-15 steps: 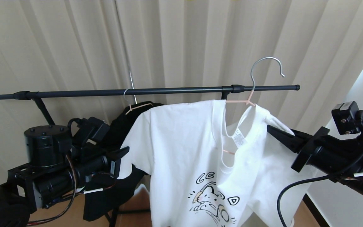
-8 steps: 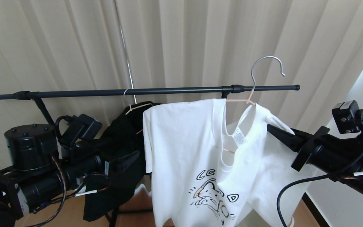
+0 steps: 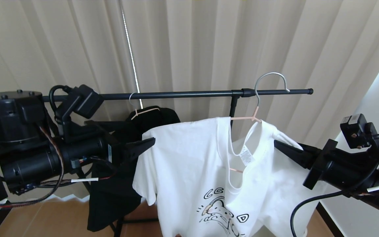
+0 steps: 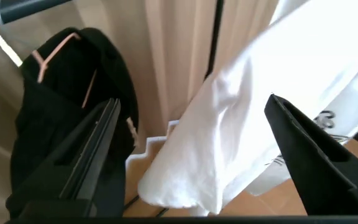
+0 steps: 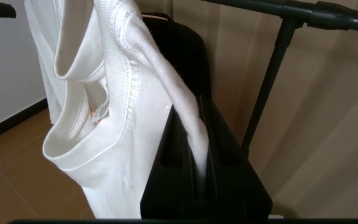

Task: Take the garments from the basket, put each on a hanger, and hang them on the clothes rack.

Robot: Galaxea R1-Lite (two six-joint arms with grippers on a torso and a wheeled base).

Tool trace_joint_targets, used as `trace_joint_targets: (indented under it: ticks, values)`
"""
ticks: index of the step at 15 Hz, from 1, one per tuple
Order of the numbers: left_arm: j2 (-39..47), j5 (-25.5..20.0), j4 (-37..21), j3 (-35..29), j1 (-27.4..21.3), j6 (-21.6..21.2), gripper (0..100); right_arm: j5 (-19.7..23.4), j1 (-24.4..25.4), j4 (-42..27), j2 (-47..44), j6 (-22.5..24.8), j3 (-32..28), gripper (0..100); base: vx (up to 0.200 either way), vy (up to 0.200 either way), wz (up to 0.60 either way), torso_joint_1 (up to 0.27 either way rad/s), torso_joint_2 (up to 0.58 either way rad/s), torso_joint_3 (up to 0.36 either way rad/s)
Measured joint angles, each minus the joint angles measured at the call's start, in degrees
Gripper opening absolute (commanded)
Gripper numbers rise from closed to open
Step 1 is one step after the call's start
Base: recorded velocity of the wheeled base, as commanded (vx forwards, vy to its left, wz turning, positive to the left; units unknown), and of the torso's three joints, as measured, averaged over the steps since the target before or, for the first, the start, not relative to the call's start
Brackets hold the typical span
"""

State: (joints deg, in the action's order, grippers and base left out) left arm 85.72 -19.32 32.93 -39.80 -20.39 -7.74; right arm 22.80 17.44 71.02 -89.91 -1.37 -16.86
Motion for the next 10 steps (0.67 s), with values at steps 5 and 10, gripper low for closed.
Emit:
trace_joint_targets:
  ticks: [5, 10]
  values:
    - [-0.4, -13.8, -17.9, -17.6, 0.5, -0.4, 100, 0.1, 0.2, 0.0, -0.6, 0.3, 0.3, 0, 0.000, 0.000, 0.00, 0.000, 0.00, 0.000]
    - [5.9, -16.2, -37.5, -35.3, -2.3, -5.9, 100, 0.1, 0.8, 0.0, -0.7, 0.4, 0.4, 0, 0.000, 0.000, 0.00, 0.000, 0.00, 0.000]
